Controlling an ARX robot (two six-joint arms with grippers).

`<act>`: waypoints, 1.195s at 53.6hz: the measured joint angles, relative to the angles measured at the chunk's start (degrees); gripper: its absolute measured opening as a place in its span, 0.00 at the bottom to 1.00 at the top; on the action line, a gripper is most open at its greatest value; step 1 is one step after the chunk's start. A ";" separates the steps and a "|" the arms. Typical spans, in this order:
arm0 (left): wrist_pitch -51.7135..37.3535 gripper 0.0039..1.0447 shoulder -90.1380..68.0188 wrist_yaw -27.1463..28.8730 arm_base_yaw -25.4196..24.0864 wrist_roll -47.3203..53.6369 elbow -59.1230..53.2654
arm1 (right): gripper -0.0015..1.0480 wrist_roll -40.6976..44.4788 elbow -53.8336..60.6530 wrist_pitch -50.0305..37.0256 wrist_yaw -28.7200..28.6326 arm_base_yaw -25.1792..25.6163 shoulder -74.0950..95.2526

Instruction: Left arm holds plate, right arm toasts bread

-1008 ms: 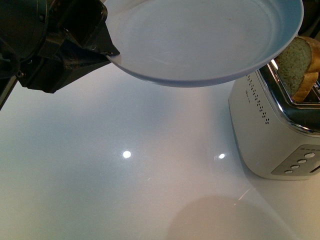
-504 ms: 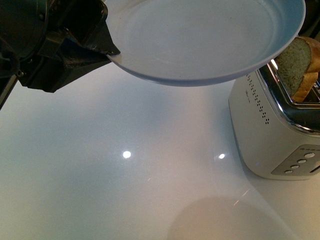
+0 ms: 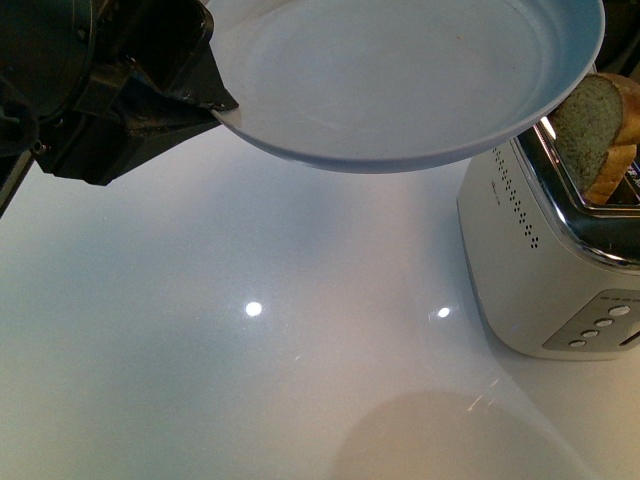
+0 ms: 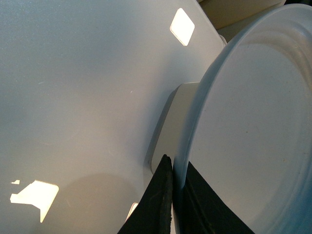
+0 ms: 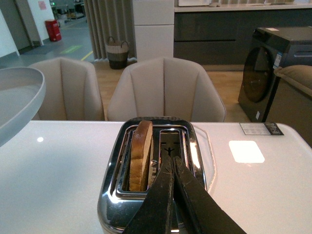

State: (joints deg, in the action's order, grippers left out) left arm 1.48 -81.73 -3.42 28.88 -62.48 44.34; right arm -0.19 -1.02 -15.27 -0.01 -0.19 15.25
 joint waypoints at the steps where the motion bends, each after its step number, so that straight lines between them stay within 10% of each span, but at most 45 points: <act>1: 0.00 0.03 0.00 0.00 0.00 -0.02 0.00 | 0.02 0.00 0.00 0.55 0.00 0.00 -0.55; 35: 0.00 0.03 0.04 -0.13 0.00 0.00 0.00 | 0.02 0.00 -0.02 15.12 0.11 0.00 -14.82; 64: 0.00 0.03 0.07 -0.02 0.00 -0.02 0.00 | 0.93 0.00 -0.02 15.17 0.11 0.00 -14.88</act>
State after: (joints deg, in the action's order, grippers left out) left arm 1.48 -81.67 -3.44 28.88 -62.50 44.34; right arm -0.19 -1.04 -0.10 0.10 -0.19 0.36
